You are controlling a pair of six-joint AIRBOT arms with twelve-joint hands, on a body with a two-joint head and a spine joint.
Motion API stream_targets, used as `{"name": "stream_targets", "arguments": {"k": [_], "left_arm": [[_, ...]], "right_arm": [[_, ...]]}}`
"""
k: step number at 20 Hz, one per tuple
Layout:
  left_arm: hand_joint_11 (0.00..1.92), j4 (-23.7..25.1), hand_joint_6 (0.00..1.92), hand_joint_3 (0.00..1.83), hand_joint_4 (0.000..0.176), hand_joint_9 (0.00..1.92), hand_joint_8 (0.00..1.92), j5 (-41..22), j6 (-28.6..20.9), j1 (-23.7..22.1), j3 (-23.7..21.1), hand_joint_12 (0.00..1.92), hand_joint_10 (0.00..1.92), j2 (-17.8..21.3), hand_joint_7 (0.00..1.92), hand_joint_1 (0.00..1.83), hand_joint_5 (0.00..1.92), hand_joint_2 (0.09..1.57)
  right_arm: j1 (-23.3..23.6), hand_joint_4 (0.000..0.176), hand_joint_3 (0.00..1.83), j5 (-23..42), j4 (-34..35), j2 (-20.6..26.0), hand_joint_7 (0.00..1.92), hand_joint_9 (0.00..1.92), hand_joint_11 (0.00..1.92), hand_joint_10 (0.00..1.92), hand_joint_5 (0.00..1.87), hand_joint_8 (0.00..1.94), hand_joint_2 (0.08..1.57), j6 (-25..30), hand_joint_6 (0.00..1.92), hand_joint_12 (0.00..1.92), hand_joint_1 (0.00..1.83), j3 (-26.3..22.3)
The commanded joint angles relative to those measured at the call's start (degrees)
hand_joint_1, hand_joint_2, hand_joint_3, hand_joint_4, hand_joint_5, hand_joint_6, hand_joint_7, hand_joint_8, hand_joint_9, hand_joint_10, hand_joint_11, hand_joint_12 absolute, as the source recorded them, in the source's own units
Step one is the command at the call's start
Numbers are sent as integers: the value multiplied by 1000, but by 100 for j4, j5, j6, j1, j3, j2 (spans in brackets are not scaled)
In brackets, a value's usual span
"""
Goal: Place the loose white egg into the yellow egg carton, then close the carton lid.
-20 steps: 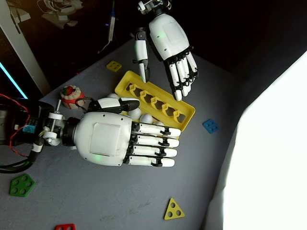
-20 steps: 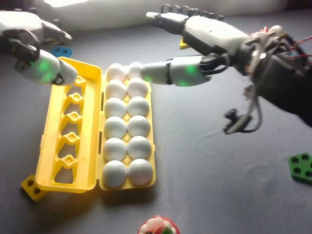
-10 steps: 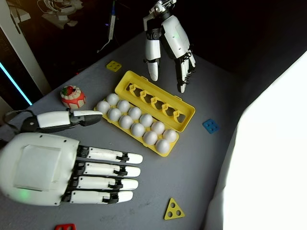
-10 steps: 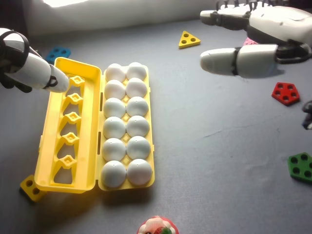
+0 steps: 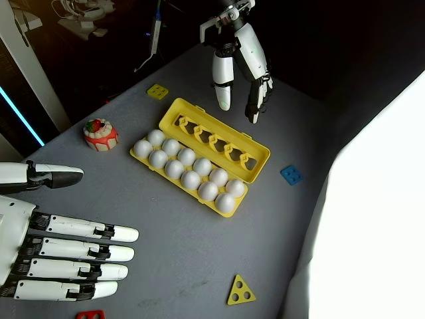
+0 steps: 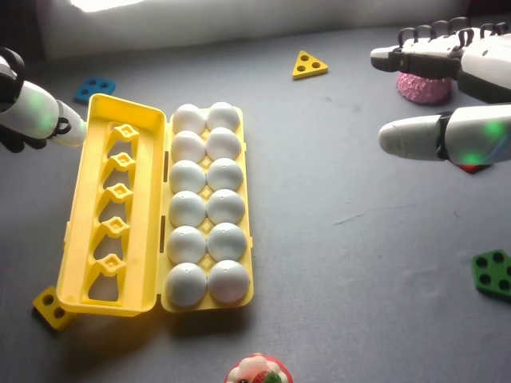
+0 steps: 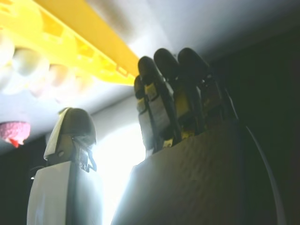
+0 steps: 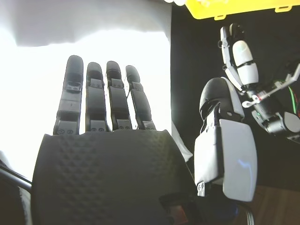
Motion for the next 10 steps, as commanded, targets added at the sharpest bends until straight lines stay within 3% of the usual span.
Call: {"name": "stream_targets", "arguments": {"k": [1,6,10], "left_arm": [[0,240,1,0,0,314,42,24,-105,14,56,1474,849,-35,639,562,484,1233],[0,228,5,0,0,303,36,-25,-635,256,129,1468,821,-140,626,579,496,1233],[0,167,5,0,0,304,30,-27,-921,454,133,1462,819,-204,612,609,498,1216]], "right_arm": [[21,0,2,636,-66,35,183,108,0,11,160,0,1136,23,3,344,205,-22],[-25,0,0,714,-103,-17,204,139,0,23,188,0,1127,-40,9,508,226,-77],[-35,0,0,754,-119,-62,181,124,0,16,166,6,1127,-40,7,371,219,-156]]}}
